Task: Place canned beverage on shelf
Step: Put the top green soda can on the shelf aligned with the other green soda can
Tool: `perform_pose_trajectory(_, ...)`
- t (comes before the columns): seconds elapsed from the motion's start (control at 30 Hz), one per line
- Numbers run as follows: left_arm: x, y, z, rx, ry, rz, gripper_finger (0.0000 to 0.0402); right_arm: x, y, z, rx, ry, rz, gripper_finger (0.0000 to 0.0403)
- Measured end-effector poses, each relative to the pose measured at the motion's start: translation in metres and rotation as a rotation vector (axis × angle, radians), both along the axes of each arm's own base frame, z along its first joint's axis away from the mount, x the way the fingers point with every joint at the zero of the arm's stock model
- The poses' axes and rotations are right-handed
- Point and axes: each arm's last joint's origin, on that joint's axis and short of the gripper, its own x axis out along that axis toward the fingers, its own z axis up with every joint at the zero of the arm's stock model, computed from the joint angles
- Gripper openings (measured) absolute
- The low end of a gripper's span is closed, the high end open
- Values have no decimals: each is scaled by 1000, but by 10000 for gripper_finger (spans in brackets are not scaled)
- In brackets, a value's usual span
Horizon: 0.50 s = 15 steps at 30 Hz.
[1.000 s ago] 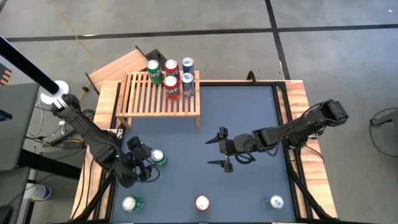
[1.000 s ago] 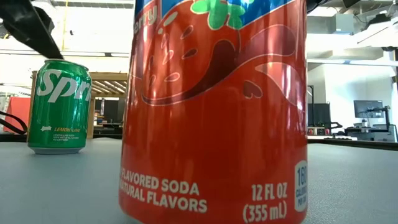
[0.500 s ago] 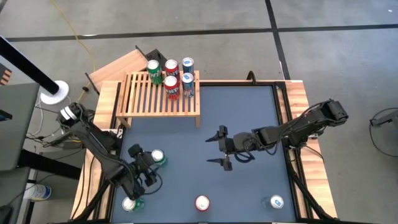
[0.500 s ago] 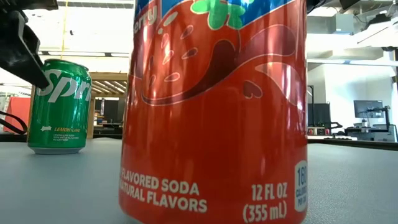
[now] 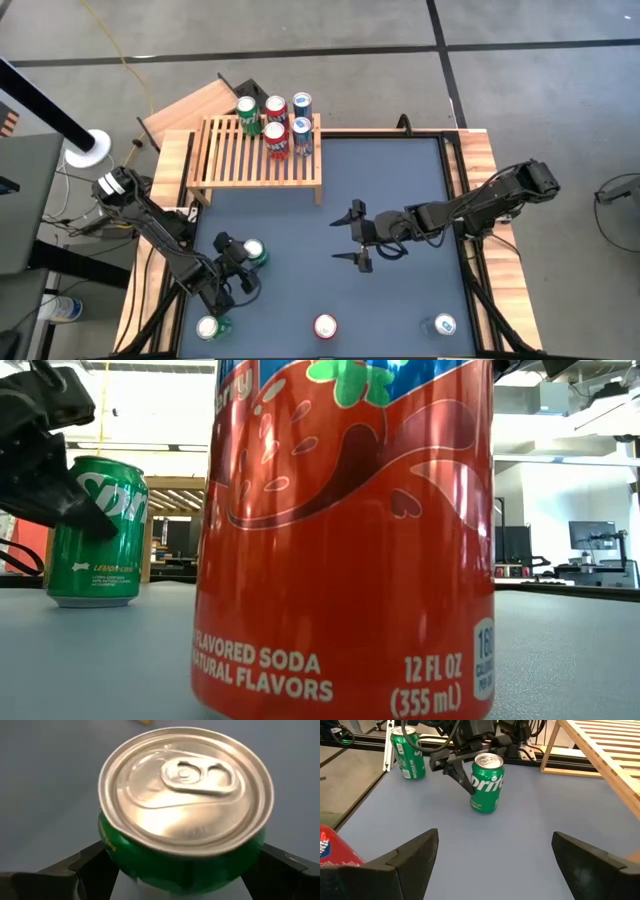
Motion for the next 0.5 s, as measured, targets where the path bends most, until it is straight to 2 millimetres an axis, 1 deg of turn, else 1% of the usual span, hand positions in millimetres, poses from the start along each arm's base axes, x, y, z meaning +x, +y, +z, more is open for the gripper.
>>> perform_pose_trajectory(0.13,-2,5,-7,35,-91,33,343,0,0,0,0,0,1,380)
perform_pose_trajectory(0.23,-3,8,-10,110,-139,32,343,0,0,0,0,0,1,380)
perform_pose_trajectory(0.37,-5,10,-13,170,-126,8,343,0,0,0,-5,0,3,380)
perform_pose_trajectory(0.5,-8,14,-17,176,-111,5,339,0,0,0,-6,0,3,380)
